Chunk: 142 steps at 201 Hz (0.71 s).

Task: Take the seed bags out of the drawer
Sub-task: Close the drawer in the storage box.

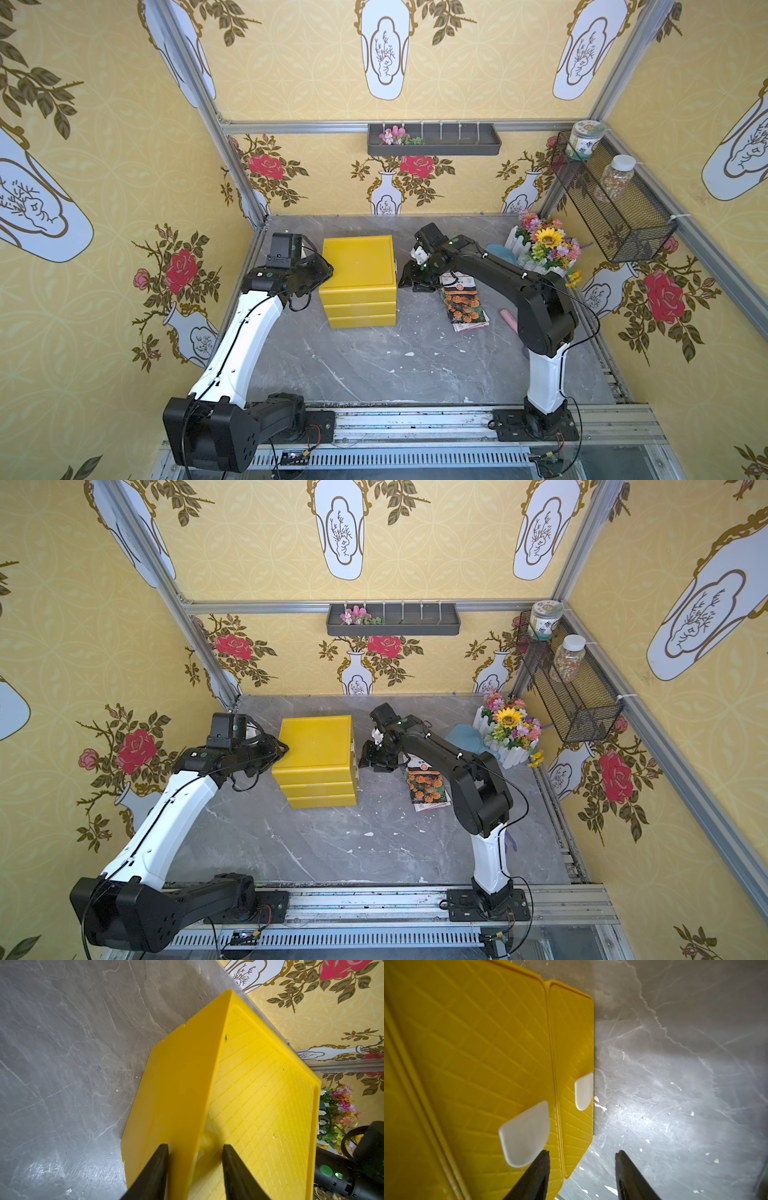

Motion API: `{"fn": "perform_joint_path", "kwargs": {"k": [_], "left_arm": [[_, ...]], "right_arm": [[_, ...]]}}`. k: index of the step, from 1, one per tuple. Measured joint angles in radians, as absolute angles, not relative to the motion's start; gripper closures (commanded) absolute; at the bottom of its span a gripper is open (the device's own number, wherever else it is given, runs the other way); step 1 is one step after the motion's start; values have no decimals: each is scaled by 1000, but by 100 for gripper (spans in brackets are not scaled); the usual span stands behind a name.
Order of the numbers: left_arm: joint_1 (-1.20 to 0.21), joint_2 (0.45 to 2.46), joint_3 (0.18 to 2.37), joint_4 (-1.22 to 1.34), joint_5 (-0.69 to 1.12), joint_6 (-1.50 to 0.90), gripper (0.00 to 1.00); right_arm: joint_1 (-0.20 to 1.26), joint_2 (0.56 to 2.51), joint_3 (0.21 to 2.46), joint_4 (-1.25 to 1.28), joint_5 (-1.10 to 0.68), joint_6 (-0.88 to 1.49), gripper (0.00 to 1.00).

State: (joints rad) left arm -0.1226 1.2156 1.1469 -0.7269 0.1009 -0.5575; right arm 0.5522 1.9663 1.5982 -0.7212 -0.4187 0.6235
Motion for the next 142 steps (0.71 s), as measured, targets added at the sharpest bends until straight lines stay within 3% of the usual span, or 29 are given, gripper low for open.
{"fn": "perform_joint_path", "kwargs": {"k": [142], "left_arm": [[-123,1222,1152,-728,101,-556,53]], "right_arm": [[575,2088,1629,-637,-439,658,52]]}}
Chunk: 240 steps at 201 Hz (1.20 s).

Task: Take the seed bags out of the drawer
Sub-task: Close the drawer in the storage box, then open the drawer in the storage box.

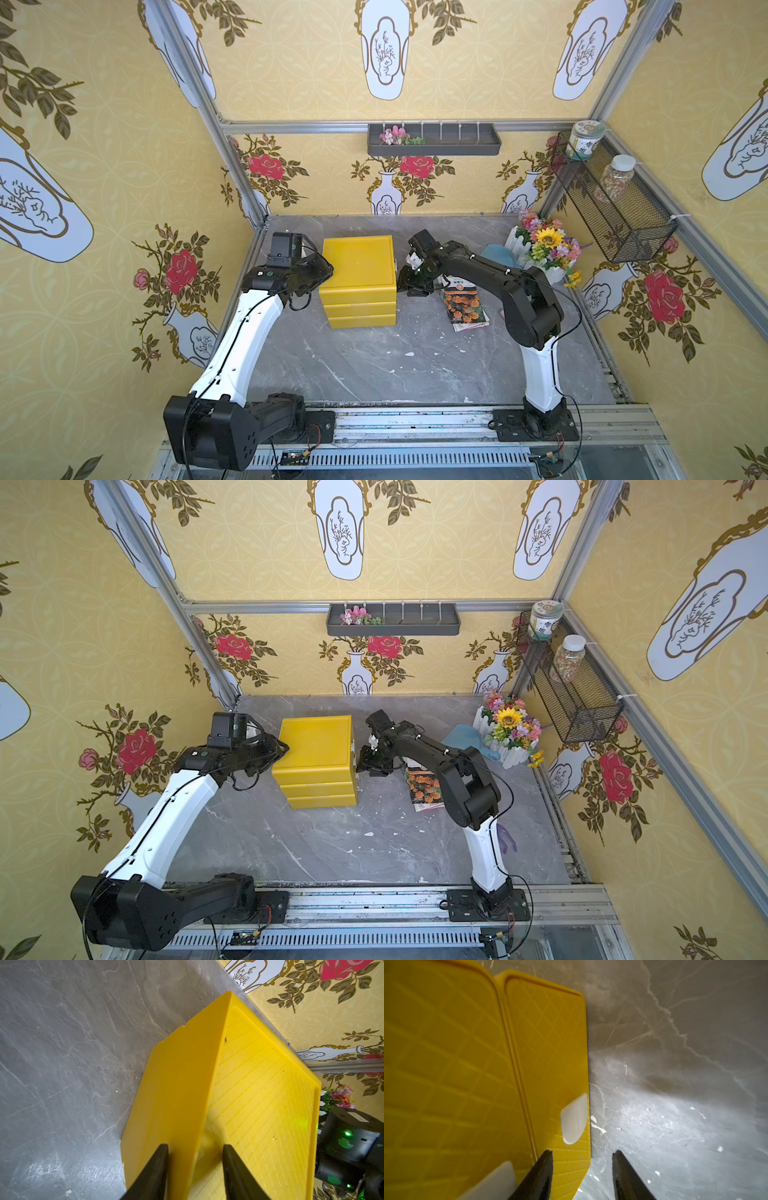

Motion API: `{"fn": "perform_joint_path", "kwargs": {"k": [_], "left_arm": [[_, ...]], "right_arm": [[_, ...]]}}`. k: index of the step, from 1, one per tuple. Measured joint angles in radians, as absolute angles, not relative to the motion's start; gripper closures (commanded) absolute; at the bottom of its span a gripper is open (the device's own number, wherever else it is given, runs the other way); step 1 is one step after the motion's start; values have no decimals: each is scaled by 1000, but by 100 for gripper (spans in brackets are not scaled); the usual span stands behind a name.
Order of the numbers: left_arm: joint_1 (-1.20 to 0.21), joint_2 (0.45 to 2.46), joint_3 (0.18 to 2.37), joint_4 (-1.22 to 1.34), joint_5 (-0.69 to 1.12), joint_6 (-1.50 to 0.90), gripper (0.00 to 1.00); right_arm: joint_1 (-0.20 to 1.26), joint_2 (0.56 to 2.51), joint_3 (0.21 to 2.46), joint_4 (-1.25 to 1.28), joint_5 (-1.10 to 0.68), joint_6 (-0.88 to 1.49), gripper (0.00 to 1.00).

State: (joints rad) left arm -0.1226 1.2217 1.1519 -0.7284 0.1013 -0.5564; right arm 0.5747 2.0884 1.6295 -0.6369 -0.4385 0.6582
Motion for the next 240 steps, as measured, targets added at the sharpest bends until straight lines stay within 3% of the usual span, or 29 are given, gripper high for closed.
{"fn": "perform_joint_path", "kwargs": {"k": [141,240], "left_arm": [[-123,1215,1157,-750,102,-550,53],[-123,1215,1156,-749,104,-550,53]], "right_arm": [[581,2113,1671,-678,-359,623,88],[495,2022,1565,-752,-258,532,92]]}}
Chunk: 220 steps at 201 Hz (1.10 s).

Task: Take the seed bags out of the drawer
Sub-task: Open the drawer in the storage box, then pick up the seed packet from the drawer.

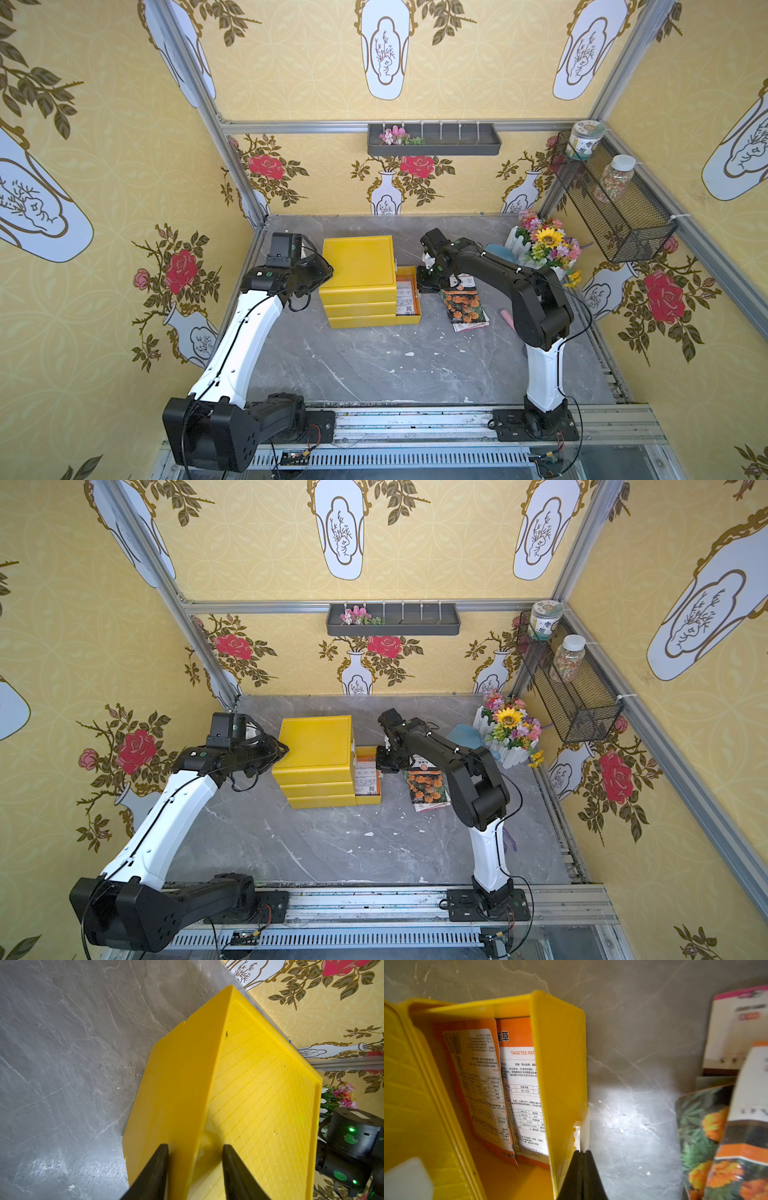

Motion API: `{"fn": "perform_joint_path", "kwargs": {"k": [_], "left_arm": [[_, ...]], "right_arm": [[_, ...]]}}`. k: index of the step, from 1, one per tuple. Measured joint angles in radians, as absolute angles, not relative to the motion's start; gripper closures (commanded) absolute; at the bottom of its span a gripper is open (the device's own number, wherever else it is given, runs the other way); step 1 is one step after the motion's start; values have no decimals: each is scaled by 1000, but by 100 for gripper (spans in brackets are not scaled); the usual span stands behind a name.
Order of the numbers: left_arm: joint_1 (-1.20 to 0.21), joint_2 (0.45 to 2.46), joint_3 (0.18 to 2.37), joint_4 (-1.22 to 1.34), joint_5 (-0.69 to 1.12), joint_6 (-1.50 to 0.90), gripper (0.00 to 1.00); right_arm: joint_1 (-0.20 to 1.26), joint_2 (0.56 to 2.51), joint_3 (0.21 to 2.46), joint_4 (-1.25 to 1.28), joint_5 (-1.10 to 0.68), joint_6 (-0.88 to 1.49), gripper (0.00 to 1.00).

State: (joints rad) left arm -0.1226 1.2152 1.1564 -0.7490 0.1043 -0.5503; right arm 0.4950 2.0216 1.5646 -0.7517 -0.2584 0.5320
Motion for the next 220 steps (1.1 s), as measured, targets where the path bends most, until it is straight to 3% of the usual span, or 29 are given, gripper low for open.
{"fn": "perform_joint_path", "kwargs": {"k": [45,87,132,220], "left_arm": [[-123,1215,1155,-748,105,-550,53],[-123,1215,1153,-745,105,-550,53],[-123,1213,1151,-743,105,-550,53],[-123,1208,1143,-733,107,-551,53]], "right_arm": [[435,1985,1527,-773,-234,509,91],[430,1983,1546,-789,-231,493,77],[430,1948,1608,-816,-207,493,68],[543,2000,1658,-784,-272,554,62]]}}
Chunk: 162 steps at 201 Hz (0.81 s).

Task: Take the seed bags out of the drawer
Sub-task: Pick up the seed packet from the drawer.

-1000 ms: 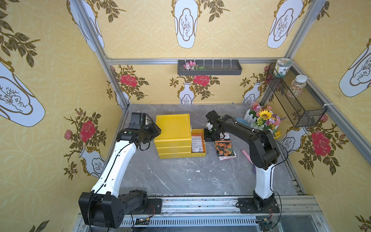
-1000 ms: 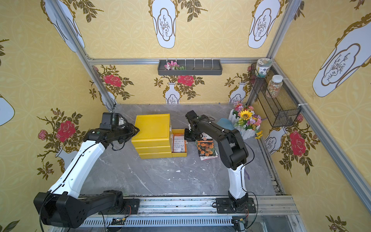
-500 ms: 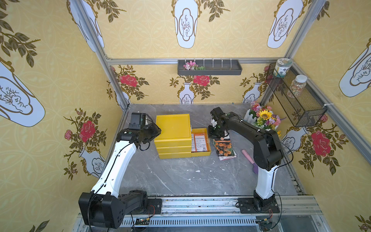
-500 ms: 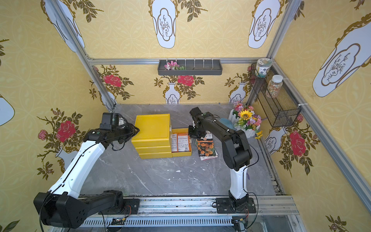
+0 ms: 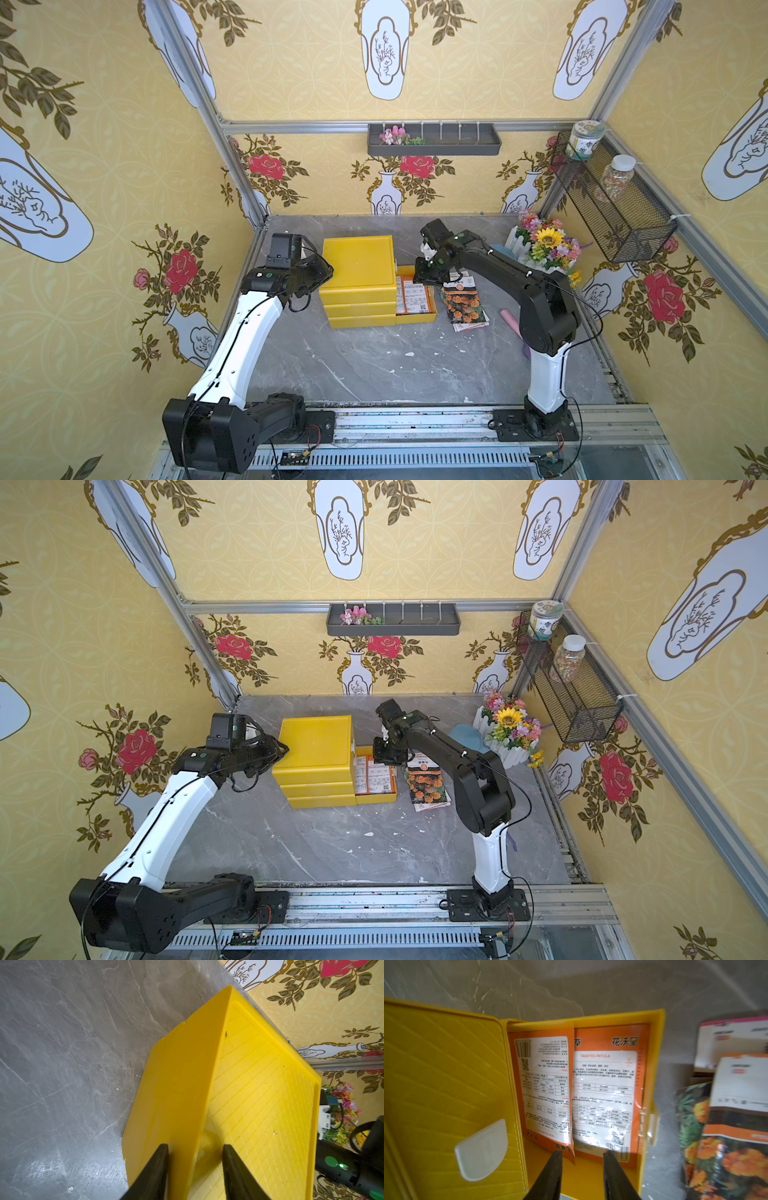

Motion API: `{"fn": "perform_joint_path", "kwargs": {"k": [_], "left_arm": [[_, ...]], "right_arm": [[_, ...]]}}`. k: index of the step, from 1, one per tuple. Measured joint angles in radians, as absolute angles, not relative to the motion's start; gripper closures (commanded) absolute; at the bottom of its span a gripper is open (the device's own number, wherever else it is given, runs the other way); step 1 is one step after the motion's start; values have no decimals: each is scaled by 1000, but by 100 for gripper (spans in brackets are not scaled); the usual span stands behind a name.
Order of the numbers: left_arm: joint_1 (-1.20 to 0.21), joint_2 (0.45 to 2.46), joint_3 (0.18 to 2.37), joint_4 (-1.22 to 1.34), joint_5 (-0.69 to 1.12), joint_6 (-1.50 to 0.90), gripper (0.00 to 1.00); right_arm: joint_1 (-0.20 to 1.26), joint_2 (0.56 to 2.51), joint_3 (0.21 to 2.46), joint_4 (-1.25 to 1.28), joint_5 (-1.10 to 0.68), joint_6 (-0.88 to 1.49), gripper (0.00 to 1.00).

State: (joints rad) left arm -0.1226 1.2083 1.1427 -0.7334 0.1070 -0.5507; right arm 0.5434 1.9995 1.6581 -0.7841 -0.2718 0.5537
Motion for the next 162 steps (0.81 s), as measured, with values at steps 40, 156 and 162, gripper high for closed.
{"fn": "perform_joint_path", "kwargs": {"k": [40,156,162], "left_arm": [[-122,1199,1132,-724,108,-551,53],[-122,1191,1119,-710,108,-551,53],[-122,1191,1119,-710,108,-551,53]], "right_arm": [[582,2079,1669,-755,-308,597,61],[602,2173,1654,-682,-359,651,70],[602,2176,1653,-679,-363,651,71]]}}
